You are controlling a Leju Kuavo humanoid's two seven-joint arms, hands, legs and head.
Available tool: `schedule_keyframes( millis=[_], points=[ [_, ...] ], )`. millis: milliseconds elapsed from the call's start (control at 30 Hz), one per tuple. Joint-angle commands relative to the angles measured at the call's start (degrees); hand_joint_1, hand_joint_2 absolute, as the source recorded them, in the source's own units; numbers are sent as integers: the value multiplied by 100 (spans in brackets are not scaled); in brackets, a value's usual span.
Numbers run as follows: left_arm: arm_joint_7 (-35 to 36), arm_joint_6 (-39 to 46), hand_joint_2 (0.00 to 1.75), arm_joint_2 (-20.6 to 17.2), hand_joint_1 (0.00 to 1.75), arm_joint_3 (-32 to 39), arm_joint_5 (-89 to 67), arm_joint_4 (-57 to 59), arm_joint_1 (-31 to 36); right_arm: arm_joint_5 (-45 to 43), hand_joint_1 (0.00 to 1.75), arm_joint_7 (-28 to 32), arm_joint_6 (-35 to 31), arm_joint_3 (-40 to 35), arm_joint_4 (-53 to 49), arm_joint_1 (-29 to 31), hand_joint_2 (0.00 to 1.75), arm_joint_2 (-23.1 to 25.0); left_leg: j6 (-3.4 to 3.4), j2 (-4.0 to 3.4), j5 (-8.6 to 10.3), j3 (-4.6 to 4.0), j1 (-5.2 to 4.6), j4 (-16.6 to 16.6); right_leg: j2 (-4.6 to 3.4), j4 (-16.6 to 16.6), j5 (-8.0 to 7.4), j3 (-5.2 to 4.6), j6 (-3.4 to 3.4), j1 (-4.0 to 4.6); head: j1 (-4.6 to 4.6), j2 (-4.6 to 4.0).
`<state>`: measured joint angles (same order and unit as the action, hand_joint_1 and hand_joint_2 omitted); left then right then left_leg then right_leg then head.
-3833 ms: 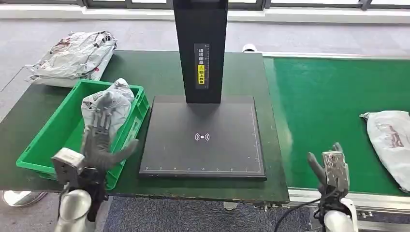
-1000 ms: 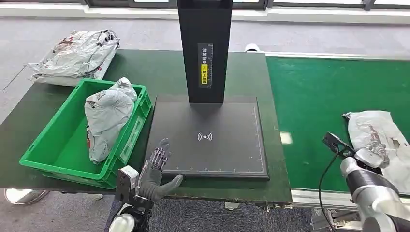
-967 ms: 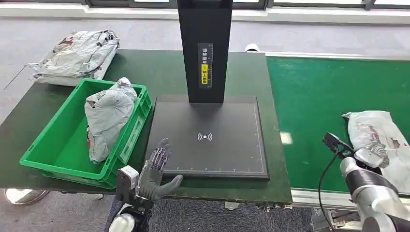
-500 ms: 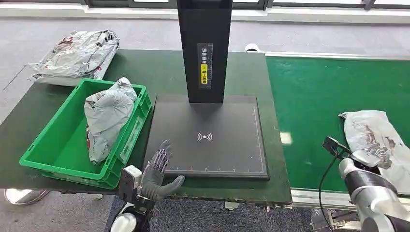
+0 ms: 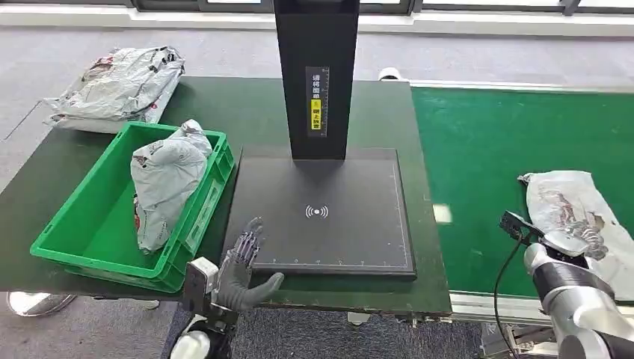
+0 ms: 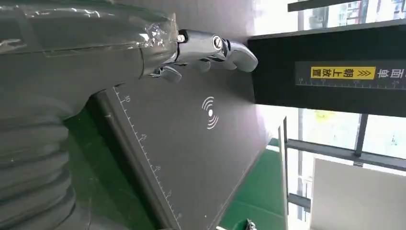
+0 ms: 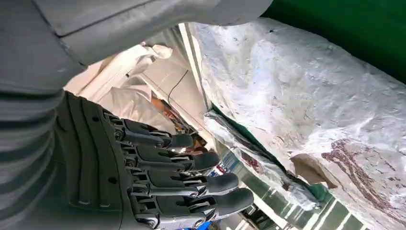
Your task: Moved the parcel from conveyor to table for the left to box.
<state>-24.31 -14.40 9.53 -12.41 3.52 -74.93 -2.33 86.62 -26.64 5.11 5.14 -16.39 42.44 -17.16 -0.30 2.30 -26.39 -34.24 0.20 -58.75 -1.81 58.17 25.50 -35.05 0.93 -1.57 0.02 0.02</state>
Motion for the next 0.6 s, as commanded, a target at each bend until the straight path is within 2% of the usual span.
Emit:
schedule_keyframes(
  millis=[33,433,567,600],
  points=[
    [-41,8,175,-177,0,77,90,146,-73,-19,0,-3,180,-86,391,201,175,140,-3,-38,-4,22,3,13,-5,-14,-4,15,-13,8,0,0],
    [-47,2,175,-168,0,51,108,169,-41,-36,0,3,201,1,389,115,175,56,-3,-29,-2,21,7,13,7,-18,-4,20,-13,12,0,0],
    [-11,-28,175,-137,0,44,100,307,116,-184,0,158,809,238,445,-38,175,-114,-3,-33,0,31,7,21,15,-28,-5,30,-17,15,0,0],
    [-8,-30,175,-142,0,44,99,334,129,-186,0,231,967,243,446,-60,175,-142,-2,-15,2,24,5,17,26,-22,-1,25,-14,12,0,0]
  ],
)
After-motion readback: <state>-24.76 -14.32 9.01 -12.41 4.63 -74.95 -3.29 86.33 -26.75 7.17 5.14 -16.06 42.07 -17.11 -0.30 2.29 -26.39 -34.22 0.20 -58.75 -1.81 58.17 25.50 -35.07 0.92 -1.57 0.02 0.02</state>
